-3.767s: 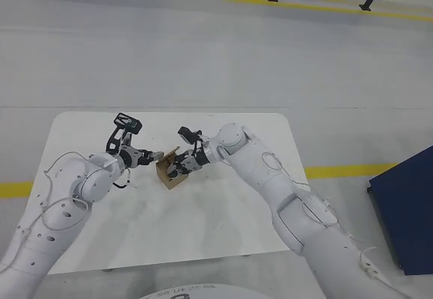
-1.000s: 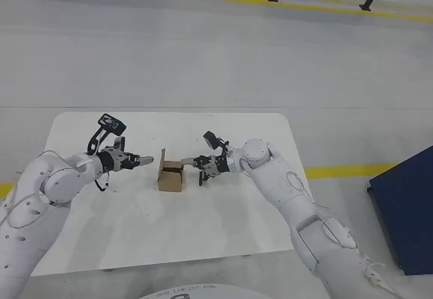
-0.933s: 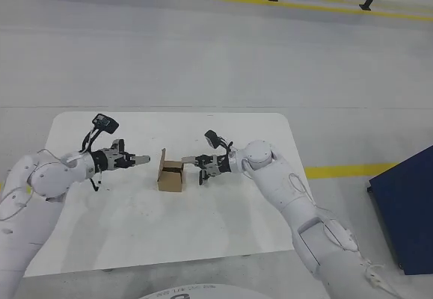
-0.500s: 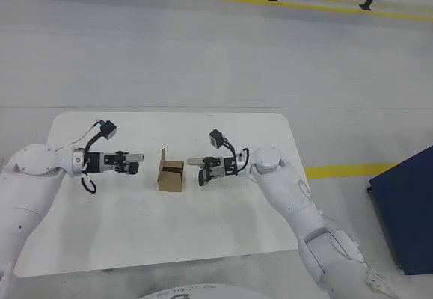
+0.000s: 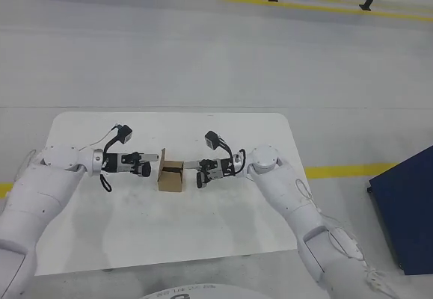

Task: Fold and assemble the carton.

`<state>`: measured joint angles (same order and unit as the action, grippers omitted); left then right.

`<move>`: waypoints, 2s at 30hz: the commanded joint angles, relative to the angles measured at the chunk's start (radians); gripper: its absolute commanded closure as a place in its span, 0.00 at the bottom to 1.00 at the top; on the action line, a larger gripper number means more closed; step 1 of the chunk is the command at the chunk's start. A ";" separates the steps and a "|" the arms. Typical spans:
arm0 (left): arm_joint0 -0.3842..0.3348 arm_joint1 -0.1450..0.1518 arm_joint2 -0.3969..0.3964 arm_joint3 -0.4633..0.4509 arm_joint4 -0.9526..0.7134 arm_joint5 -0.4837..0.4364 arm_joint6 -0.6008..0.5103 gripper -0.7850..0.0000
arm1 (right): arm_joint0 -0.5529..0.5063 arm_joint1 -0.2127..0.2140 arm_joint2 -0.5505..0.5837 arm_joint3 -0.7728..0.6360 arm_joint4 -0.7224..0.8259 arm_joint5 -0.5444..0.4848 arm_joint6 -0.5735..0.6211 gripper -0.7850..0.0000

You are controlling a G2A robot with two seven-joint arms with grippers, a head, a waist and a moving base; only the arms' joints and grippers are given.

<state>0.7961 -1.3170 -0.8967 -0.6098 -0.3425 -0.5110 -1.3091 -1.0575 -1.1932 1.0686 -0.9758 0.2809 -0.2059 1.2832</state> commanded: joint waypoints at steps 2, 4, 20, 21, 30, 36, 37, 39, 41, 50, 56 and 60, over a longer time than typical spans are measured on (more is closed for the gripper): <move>0.000 0.000 0.000 0.000 -0.001 0.000 0.000 0.00 | 0.000 0.000 0.000 0.000 0.000 0.000 0.000 0.00; 0.011 0.001 0.006 -0.017 0.018 -0.007 0.012 0.00 | 0.000 0.000 0.000 0.000 0.000 0.000 0.000 0.00; 0.133 0.065 -0.075 -0.097 0.029 0.042 0.083 0.00 | 0.000 0.000 0.000 0.000 0.000 0.000 0.000 0.00; 0.132 0.062 -0.060 -0.107 0.060 0.056 0.108 0.00 | 0.000 0.000 0.000 0.000 0.000 0.000 0.000 0.00; 0.079 0.027 0.037 -0.149 0.178 0.168 0.186 0.02 | 0.000 0.000 0.000 0.000 0.000 0.000 0.000 0.00; 0.042 0.002 0.082 -0.121 0.206 0.196 0.210 0.13 | 0.000 0.000 0.000 0.000 0.000 0.000 0.000 0.00; 0.037 -0.001 0.085 -0.115 0.204 0.194 0.211 0.15 | 0.000 0.000 0.000 0.000 0.000 0.000 0.000 0.00; 0.028 -0.006 0.090 -0.101 0.203 0.189 0.210 0.15 | 0.000 0.000 0.000 0.000 0.000 0.000 0.000 0.00; 0.020 -0.010 0.096 -0.089 0.203 0.185 0.209 0.16 | 0.000 0.000 0.000 0.000 0.000 0.000 0.000 0.00; -0.006 -0.036 0.129 -0.043 0.205 0.172 0.208 0.17 | -0.026 -0.011 -0.019 -0.011 0.068 -0.047 -0.048 0.00; -0.019 -0.052 0.144 -0.015 0.199 0.155 0.207 0.20 | -0.014 -0.017 -0.032 0.018 0.094 -0.084 -0.048 0.00; -0.027 -0.062 0.153 0.003 0.199 0.150 0.211 0.23 | -0.005 -0.019 -0.039 0.034 0.097 -0.083 -0.048 0.00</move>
<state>0.7717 -1.3768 -0.7459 -0.6113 -0.1442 -0.3595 -1.0985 -1.0646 -1.2115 1.0315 -0.9459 0.3788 -0.2913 1.2360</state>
